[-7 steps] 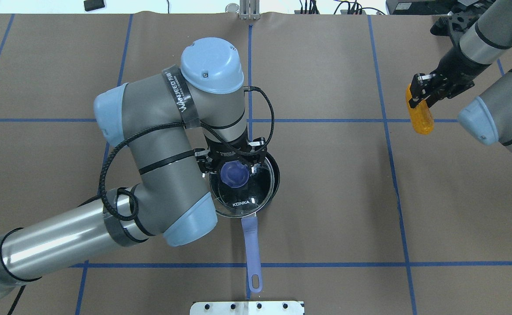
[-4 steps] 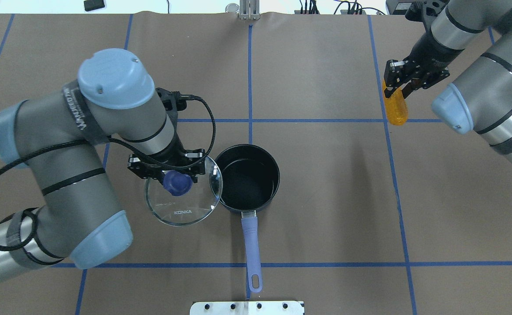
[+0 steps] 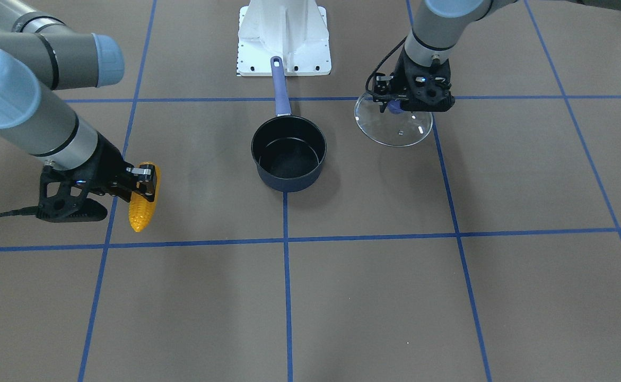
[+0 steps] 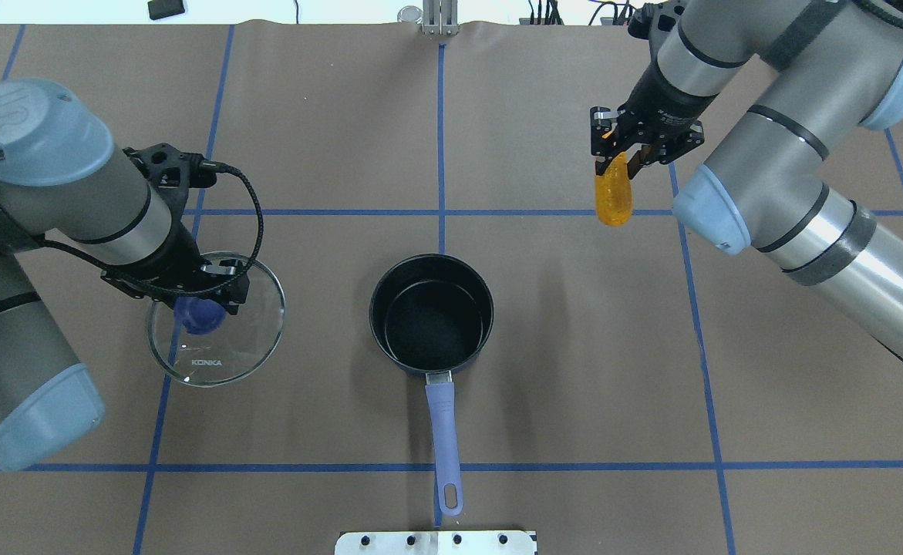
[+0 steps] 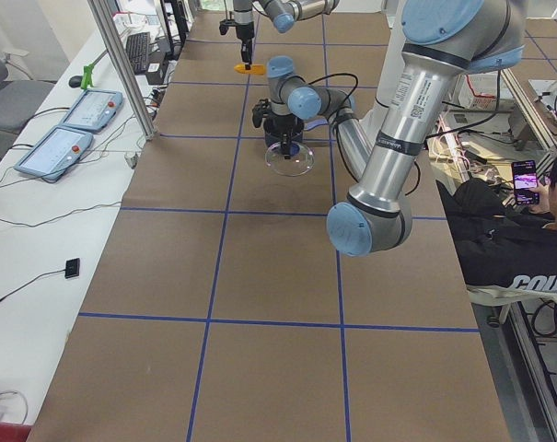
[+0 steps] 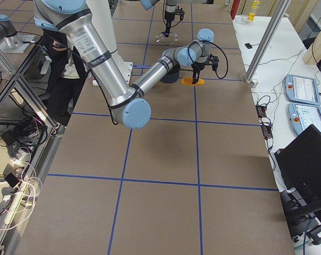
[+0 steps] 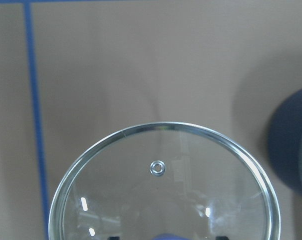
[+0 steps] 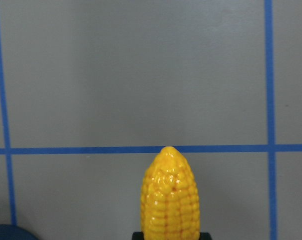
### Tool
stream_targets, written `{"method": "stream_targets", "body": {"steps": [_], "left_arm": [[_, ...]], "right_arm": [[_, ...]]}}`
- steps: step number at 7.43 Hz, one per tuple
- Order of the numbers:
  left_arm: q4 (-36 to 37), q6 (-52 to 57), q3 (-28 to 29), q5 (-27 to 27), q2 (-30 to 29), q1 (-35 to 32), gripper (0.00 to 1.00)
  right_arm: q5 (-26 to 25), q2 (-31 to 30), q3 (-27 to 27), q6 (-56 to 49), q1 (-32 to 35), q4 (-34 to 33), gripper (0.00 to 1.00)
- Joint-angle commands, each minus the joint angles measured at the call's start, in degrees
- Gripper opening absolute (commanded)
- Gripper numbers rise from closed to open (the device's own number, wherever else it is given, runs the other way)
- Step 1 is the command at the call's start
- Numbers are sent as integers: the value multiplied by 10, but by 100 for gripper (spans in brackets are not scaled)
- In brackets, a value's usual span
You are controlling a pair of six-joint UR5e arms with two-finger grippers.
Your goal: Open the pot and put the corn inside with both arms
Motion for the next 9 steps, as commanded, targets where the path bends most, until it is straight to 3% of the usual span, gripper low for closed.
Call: {"method": "stream_targets", "body": {"steps": [1, 4, 5, 9], "left_arm": [[-33, 98, 7, 0, 72, -52, 55], [-195, 155, 125, -26, 113, -98, 55], [-232, 156, 149, -31, 116, -105, 55], [-233, 182, 146, -58, 132, -130, 55]], "right_arm": [[-30, 48, 1, 80, -47, 0, 7], [-86, 90, -2, 144, -120, -4, 7], [-112, 103, -1, 144, -147, -34, 7], [-174, 120, -21, 154, -227, -46, 7]]}}
